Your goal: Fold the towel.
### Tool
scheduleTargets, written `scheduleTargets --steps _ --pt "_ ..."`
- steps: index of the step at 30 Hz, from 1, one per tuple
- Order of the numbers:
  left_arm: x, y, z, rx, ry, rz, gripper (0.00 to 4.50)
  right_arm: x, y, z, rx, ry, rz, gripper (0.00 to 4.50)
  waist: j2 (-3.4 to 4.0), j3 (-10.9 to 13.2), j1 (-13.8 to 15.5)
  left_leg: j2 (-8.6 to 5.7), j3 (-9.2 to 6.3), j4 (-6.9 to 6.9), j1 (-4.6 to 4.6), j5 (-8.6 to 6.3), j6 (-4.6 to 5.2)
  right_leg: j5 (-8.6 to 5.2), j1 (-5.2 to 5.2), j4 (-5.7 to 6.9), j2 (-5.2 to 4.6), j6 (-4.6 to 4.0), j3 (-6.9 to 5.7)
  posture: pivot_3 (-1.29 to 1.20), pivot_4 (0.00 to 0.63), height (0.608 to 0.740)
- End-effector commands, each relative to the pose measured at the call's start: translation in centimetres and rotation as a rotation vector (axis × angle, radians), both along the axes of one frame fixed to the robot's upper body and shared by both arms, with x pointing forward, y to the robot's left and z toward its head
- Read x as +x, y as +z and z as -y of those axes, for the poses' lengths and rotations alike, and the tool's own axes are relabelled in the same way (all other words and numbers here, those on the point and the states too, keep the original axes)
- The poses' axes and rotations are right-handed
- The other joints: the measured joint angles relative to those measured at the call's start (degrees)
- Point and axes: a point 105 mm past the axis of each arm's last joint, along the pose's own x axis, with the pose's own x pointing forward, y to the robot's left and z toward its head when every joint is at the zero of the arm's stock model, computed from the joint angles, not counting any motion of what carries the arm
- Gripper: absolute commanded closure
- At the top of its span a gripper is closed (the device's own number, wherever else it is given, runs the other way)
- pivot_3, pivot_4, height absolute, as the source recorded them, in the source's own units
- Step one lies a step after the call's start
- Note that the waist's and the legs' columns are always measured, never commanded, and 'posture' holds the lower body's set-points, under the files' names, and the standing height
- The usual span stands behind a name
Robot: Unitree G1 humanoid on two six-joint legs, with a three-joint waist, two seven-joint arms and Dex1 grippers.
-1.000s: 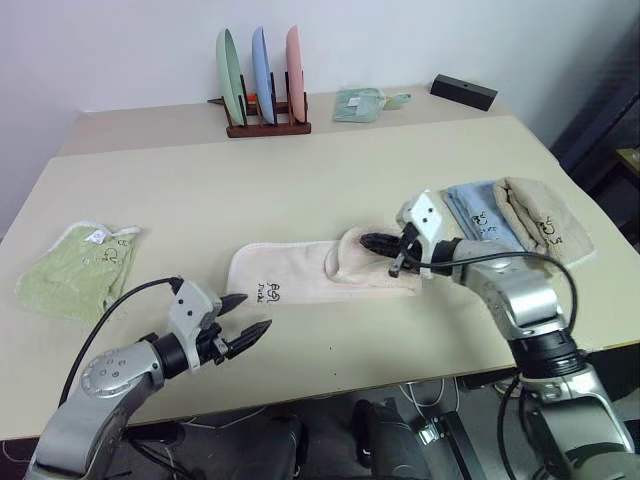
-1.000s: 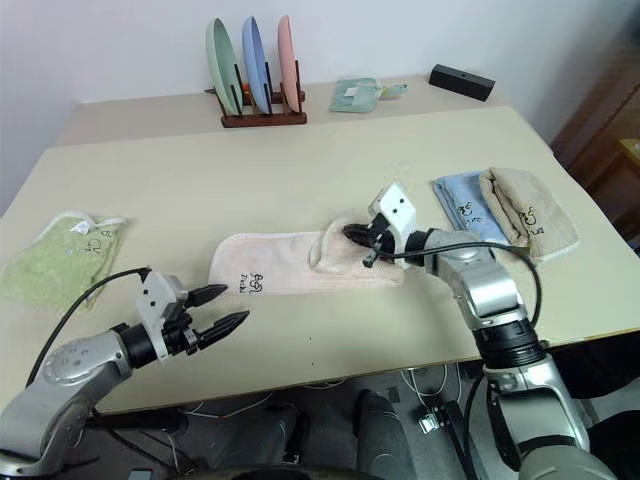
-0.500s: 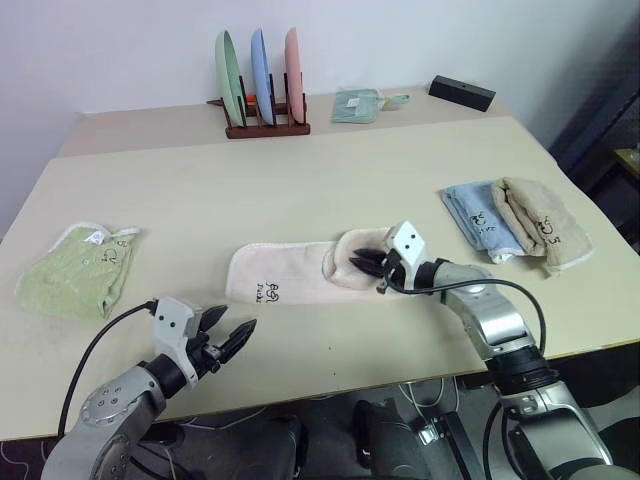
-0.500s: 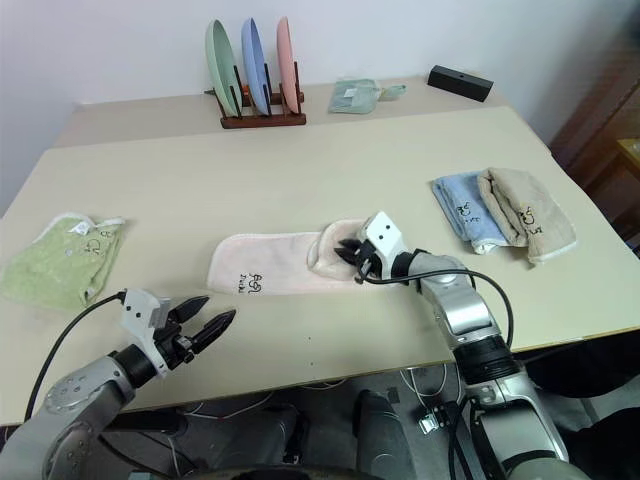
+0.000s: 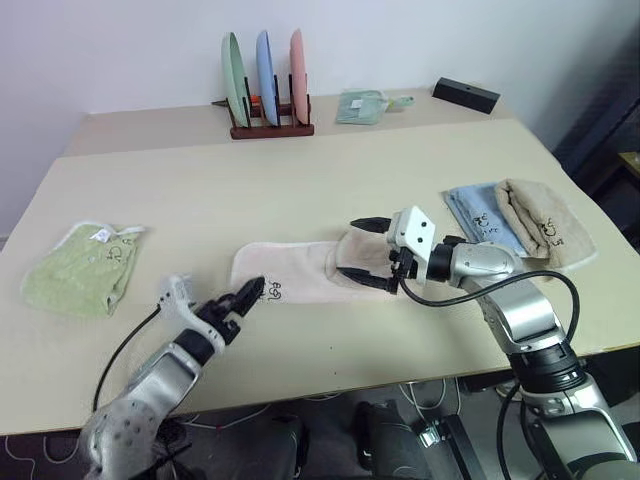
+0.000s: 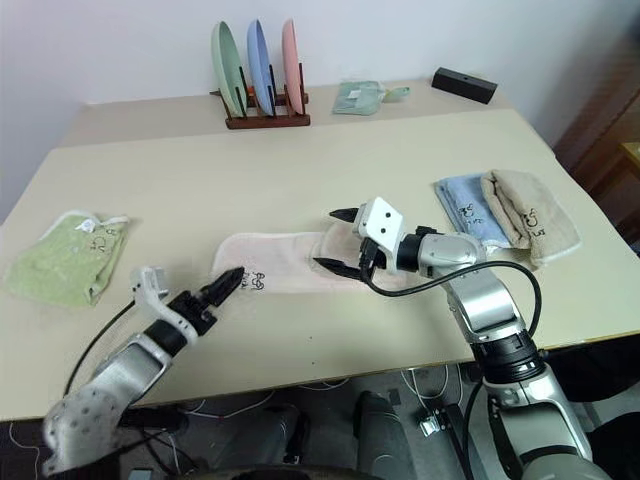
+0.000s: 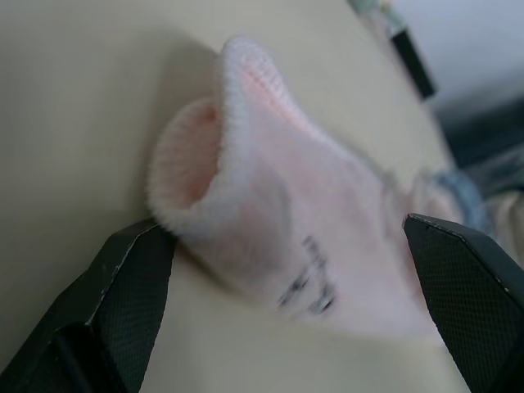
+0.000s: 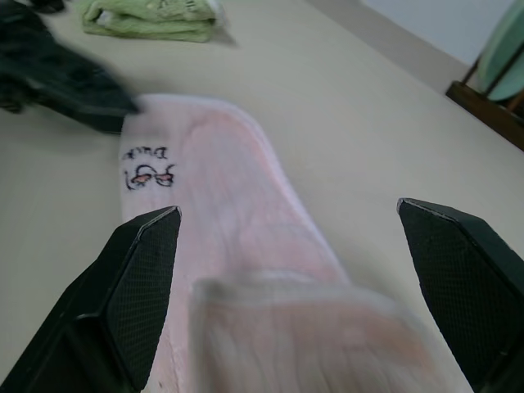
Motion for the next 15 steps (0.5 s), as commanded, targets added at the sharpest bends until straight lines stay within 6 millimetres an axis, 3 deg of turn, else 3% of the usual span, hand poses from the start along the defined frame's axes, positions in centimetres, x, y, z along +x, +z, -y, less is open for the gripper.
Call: scheduleTargets --steps 1,3,5,6,13,15 --pt "0.5 -0.8 -0.1 -0.072 0.037 -0.088 0.0 -0.5 1.0 -0.4 0.007 0.016 0.063 0.18 0.0 0.0 0.2 0.0 0.0 0.0 0.0 0.0 0.0 0.0 0.0 0.0 0.0 0.0 0.0 0.0 0.15 0.738" --pt "0.8 -0.7 -0.4 -0.096 0.065 -0.099 0.0 -0.5 0.9 -0.3 0.004 0.007 0.064 0.18 0.01 0.0 0.5 0.0 0.02 0.0 0.01 0.0 -0.01 0.0 -0.01 0.0 0.0 0.0 0.02 0.0 0.15 0.738" --pt "1.0 -0.6 -0.6 -0.113 0.085 -0.102 0.55 -0.6 0.7 -0.1 -0.014 0.002 0.07 0.12 0.0 0.0 0.8 0.0 0.03 0.0 0.02 0.02 -0.03 0.0 0.0 0.01 0.01 0.0 0.03 0.0 0.15 0.738" --pt "1.0 -0.6 -0.7 -0.117 0.09 -0.104 0.88 -0.7 0.6 0.0 -0.018 0.001 0.072 0.12 0.0 0.0 0.8 0.0 0.03 0.0 0.02 0.02 -0.04 0.0 0.0 0.01 0.02 0.0 0.03 0.0 0.15 0.738" --pt "0.8 -0.2 -1.5 -0.117 0.125 -0.08 4.46 -0.7 0.4 0.4 -0.026 -0.009 0.073 0.12 0.0 0.0 0.9 0.01 0.03 -0.01 -0.03 0.02 -0.04 0.0 -0.06 0.0 0.02 -0.01 0.04 0.0 0.15 0.738" --pt "0.9 0.7 -2.3 -0.096 0.153 -0.027 4.46 -0.7 0.3 0.5 -0.027 -0.015 0.075 0.12 0.0 0.0 0.8 0.01 0.03 -0.01 -0.01 0.02 -0.05 0.0 -0.03 0.0 0.02 -0.01 0.04 0.0 0.15 0.738"
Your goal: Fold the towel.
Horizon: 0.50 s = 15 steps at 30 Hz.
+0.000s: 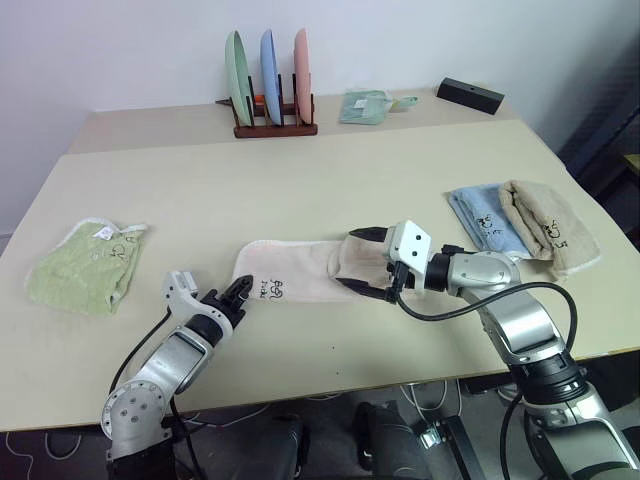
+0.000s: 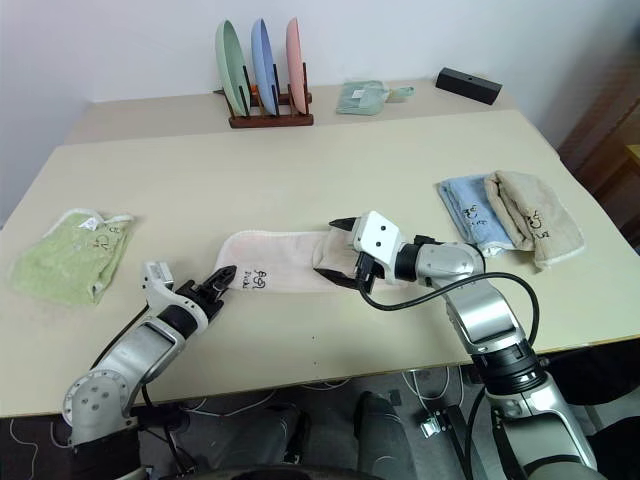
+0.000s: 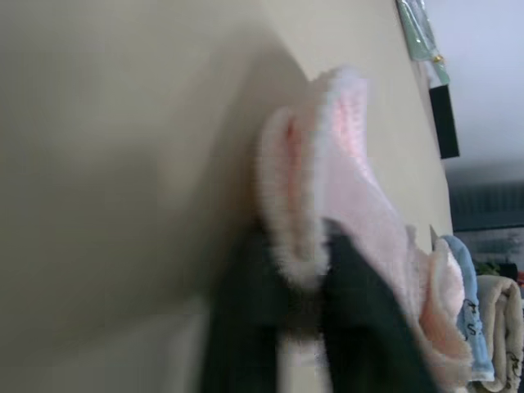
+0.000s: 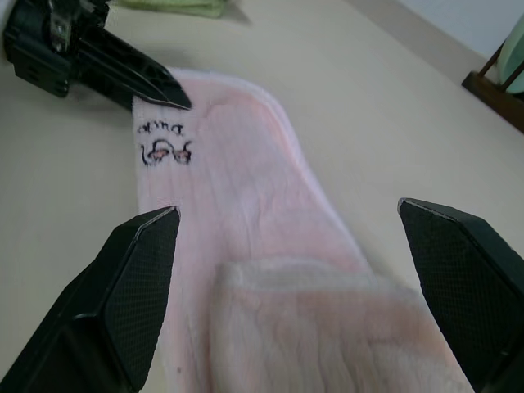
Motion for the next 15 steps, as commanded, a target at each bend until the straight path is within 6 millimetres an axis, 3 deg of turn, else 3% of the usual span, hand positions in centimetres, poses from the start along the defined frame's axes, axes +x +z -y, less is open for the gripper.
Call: scheduleTargets --steps 1,4,7,9,15 --pt "0.0 2.4 -1.8 0.065 0.056 0.124 4.46 -0.2 1.4 0.2 0.011 0.004 0.07 0.12 -0.01 0.0 0.0 0.01 0.0 0.0 0.0 0.0 0.0 0.0 -0.01 0.0 0.01 0.0 0.0 0.0 0.15 0.738" --pt "-0.1 4.1 -3.1 0.106 0.088 0.206 4.46 0.2 1.5 0.7 0.011 -0.019 0.076 0.12 -0.01 0.0 0.0 0.02 0.0 -0.01 -0.04 0.01 -0.02 0.0 -0.06 0.0 0.03 -0.01 0.0 0.0 0.15 0.738" --pt "-0.9 6.7 -6.3 0.301 0.107 0.326 4.46 0.9 1.5 2.0 -0.001 -0.065 0.08 0.12 -0.03 0.0 -0.1 0.01 0.0 -0.02 -0.04 0.01 -0.02 0.0 -0.06 0.0 0.03 -0.01 0.0 0.0 0.15 0.738" --pt "-1.1 7.6 -6.9 0.361 0.088 0.368 4.46 1.2 1.4 2.4 -0.004 -0.079 0.08 0.12 -0.02 0.0 -0.1 0.03 0.03 -0.06 -0.03 0.01 -0.02 0.0 -0.09 0.0 0.06 -0.02 0.03 0.0 0.15 0.738" --pt "-0.6 10.0 -3.0 0.655 -0.234 0.518 4.46 2.1 0.5 3.3 -0.037 -0.119 0.071 0.12 -0.05 0.0 0.2 -0.01 0.04 -0.05 -0.03 0.01 -0.01 0.0 -0.02 -0.05 0.03 -0.03 0.01 0.0 0.15 0.738"
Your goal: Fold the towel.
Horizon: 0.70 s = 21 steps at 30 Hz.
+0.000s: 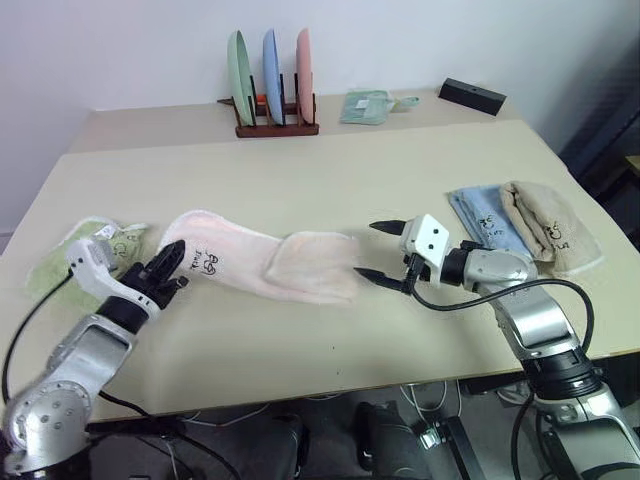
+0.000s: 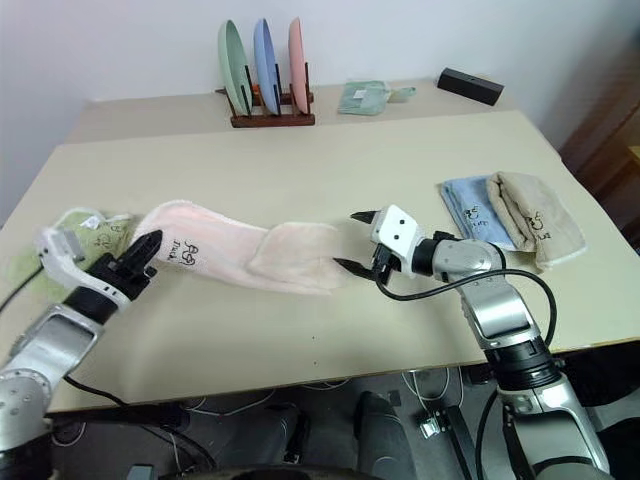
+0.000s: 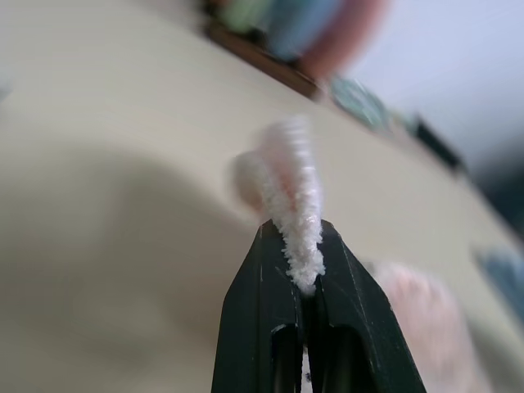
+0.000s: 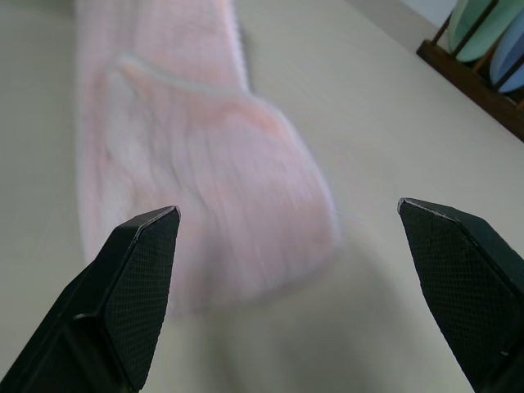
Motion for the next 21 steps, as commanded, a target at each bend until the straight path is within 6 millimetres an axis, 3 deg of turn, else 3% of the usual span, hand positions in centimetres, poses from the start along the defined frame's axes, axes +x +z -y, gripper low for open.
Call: scheduleTargets --steps 1,2,5,10,13,16,20,21 --pt "0.5 1.7 3.5 0.147 -0.166 0.089 4.46 0.5 0.8 0.3 -0.003 -0.014 0.047 0.12 0.0 0.0 0.0 0.0 -0.01 0.0 -0.01 0.0 0.0 0.0 0.02 -0.01 0.0 0.0 -0.01 0.0 0.15 0.738" --pt "0.7 2.3 5.0 0.173 -0.236 0.118 4.46 0.6 0.7 0.3 -0.002 -0.017 0.046 0.12 -0.01 0.0 -0.1 0.0 -0.01 0.0 0.0 0.0 0.0 0.0 0.01 0.0 0.0 0.0 -0.01 0.0 0.15 0.738" --pt "1.0 3.1 12.1 0.338 -0.543 0.199 4.46 0.5 0.3 0.5 0.003 -0.028 0.039 0.12 -0.03 0.0 0.2 0.0 -0.08 0.02 -0.06 0.01 -0.02 0.03 -0.01 -0.01 -0.02 -0.02 -0.05 0.0 0.15 0.738" --pt "1.1 0.2 17.2 0.524 -0.789 0.168 4.46 0.6 -0.2 1.1 -0.001 -0.067 0.038 0.12 0.02 0.0 -1.8 -0.01 0.1 -0.13 0.0 -0.02 0.04 0.03 -0.09 -0.04 -0.01 -0.01 0.12 0.0 0.15 0.738" --pt "1.2 -2.1 18.7 0.599 -0.873 0.108 4.46 0.6 -0.3 1.4 -0.01 -0.085 0.043 0.12 0.01 0.0 -2.0 0.07 0.06 -0.16 -0.08 -0.01 0.01 0.03 -0.23 -0.02 0.09 -0.02 0.11 0.0 0.15 0.738" --pt "1.6 -4.3 18.5 0.726 -0.886 0.076 4.46 0.7 -0.2 1.8 -0.006 -0.108 0.049 0.12 0.02 0.0 -2.0 0.07 0.06 -0.16 -0.05 0.0 0.0 0.04 -0.2 0.0 0.09 -0.02 0.11 0.0 0.15 0.738" --pt "1.3 -4.8 18.3 0.718 -0.905 0.057 4.46 0.6 -0.4 2.1 -0.014 -0.12 0.05 0.12 0.01 0.0 -1.7 0.07 0.04 -0.13 -0.07 0.0 0.0 0.03 -0.2 0.0 0.08 -0.02 0.11 0.0 0.15 0.738" --pt "1.2 -5.0 18.2 0.724 -0.909 0.053 4.2 0.6 -0.5 2.1 -0.017 -0.123 0.051 0.12 0.01 0.0 -1.7 0.06 0.04 -0.13 -0.07 0.0 0.0 0.04 -0.19 -0.01 0.07 -0.02 0.11 0.0 0.15 0.738"
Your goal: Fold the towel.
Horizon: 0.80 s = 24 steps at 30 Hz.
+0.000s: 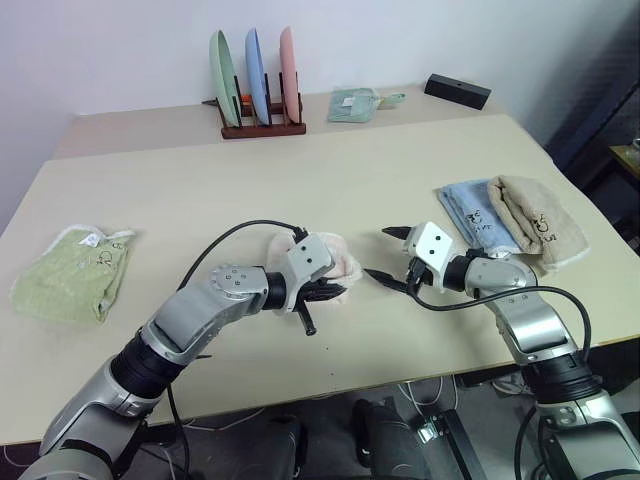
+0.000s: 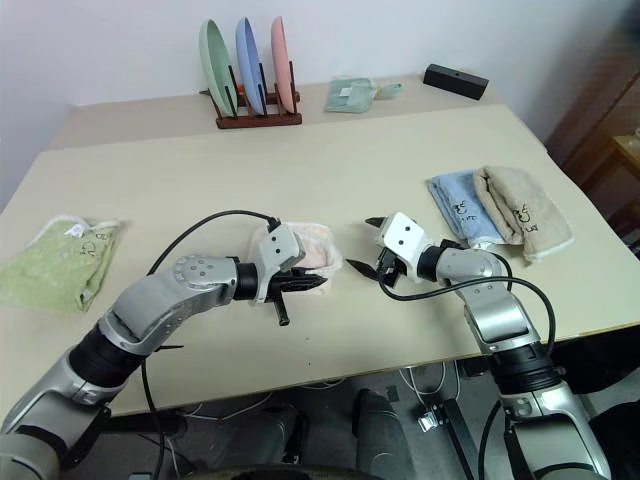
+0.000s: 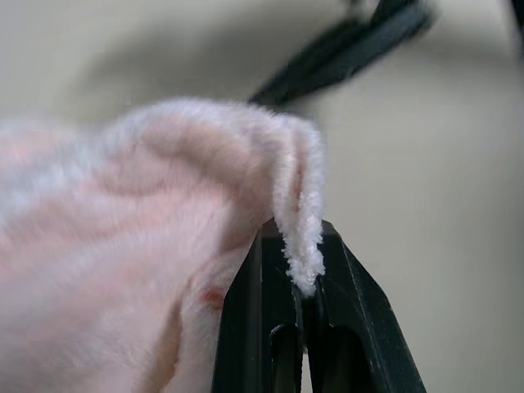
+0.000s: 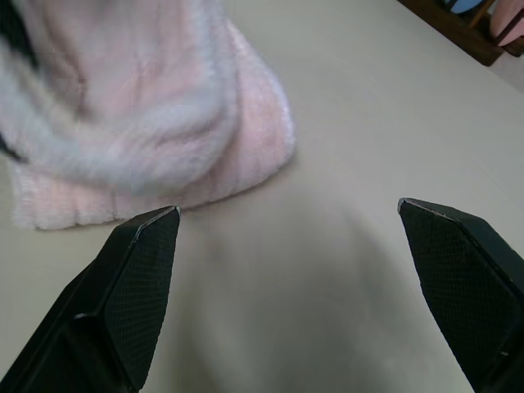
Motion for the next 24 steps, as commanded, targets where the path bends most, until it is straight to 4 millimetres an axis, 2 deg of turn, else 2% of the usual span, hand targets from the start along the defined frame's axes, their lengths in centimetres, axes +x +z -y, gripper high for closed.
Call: scheduleTargets --steps 1,2,5,8,10,13,15,17,18,19,22,24 --pt "-0.3 0.5 -0.2 -0.003 -0.019 0.033 3.9 0.1 1.3 0.4 0.0 -0.013 0.063 0.12 0.0 0.0 0.0 0.0 0.0 0.0 0.0 0.0 0.0 0.0 0.0 0.0 -0.01 0.0 0.0 0.0 0.15 0.738" --pt "-0.3 0.4 -0.3 0.001 -0.015 0.034 3.58 0.2 1.3 0.5 -0.002 -0.015 0.064 0.12 0.0 0.0 0.0 0.0 0.0 0.01 0.0 0.0 0.0 0.0 0.0 0.0 -0.01 0.0 0.0 0.0 0.15 0.738" --pt "0.1 1.0 -0.5 -0.035 0.024 0.066 2.14 0.3 1.2 0.4 -0.004 -0.017 0.063 0.12 0.0 0.0 0.0 0.0 -0.01 0.01 0.01 0.0 0.0 0.0 0.01 0.01 -0.01 0.0 0.0 0.0 0.15 0.738" --pt "-0.1 3.3 0.0 -0.16 0.011 0.116 0.61 0.5 1.1 0.4 -0.007 -0.018 0.064 0.12 0.0 0.0 0.0 0.0 -0.03 0.04 0.01 0.0 0.0 0.0 0.02 0.02 -0.01 0.0 -0.01 0.0 0.15 0.738" --pt "-0.5 4.8 -0.4 -0.218 0.019 0.15 0.61 0.6 1.2 0.5 -0.011 -0.018 0.068 0.12 0.0 0.0 0.0 0.0 -0.03 0.05 0.0 0.0 0.0 0.0 0.02 0.01 -0.02 0.0 -0.01 0.0 0.15 0.738" --pt "-0.5 5.4 -2.4 -0.187 0.072 0.236 0.61 0.8 1.7 0.6 -0.01 -0.02 0.083 0.12 0.0 0.0 -0.2 0.01 -0.03 0.03 0.01 0.0 0.0 0.0 0.01 0.02 -0.02 0.0 0.0 0.0 0.15 0.738" --pt "0.0 5.7 -4.0 -0.201 0.144 0.215 0.61 0.8 2.3 0.6 0.009 -0.015 0.09 0.12 0.0 0.0 0.0 0.01 -0.03 0.02 0.03 0.0 -0.01 0.0 0.02 0.03 -0.01 0.0 0.0 0.0 0.15 0.738" --pt "-0.3 6.4 -4.8 -0.234 0.145 0.227 0.61 1.0 2.9 0.6 0.026 -0.014 0.092 0.12 0.0 0.0 0.0 0.01 -0.03 0.04 0.02 0.0 -0.01 0.0 0.03 0.03 -0.01 0.0 -0.01 0.0 0.15 0.738" --pt "-0.3 7.0 -5.3 -0.263 0.155 0.242 1.11 1.1 3.1 0.6 0.033 -0.017 0.09 0.65 0.0 0.0 0.0 0.0 -0.03 0.06 0.01 0.0 -0.01 0.0 0.03 0.03 -0.01 0.0 -0.01 0.0 0.15 0.738" --pt "0.0 7.3 -6.1 -0.281 0.195 0.249 1.37 1.3 3.4 0.6 0.037 -0.023 0.099 0.89 0.0 0.0 0.0 0.0 -0.02 0.06 0.01 0.0 0.0 0.0 0.03 0.02 -0.01 0.0 -0.02 0.0 0.15 0.738" --pt "1.0 7.3 -7.6 -0.293 0.286 0.259 2.86 1.6 4.0 0.4 0.054 -0.03 0.108 2.39 0.0 0.0 0.1 0.0 -0.05 0.06 0.01 0.0 0.0 0.0 0.05 0.02 -0.02 0.0 -0.07 0.0 0.15 0.738" --pt "2.3 6.2 -8.2 -0.289 0.37 0.228 3.8 1.5 5.4 -1.3 0.194 -0.009 0.077 3.38 0.0 0.0 0.1 -0.01 -0.06 0.06 0.03 0.0 0.0 0.0 0.09 0.01 -0.03 0.0 -0.08 0.0 0.15 0.738"
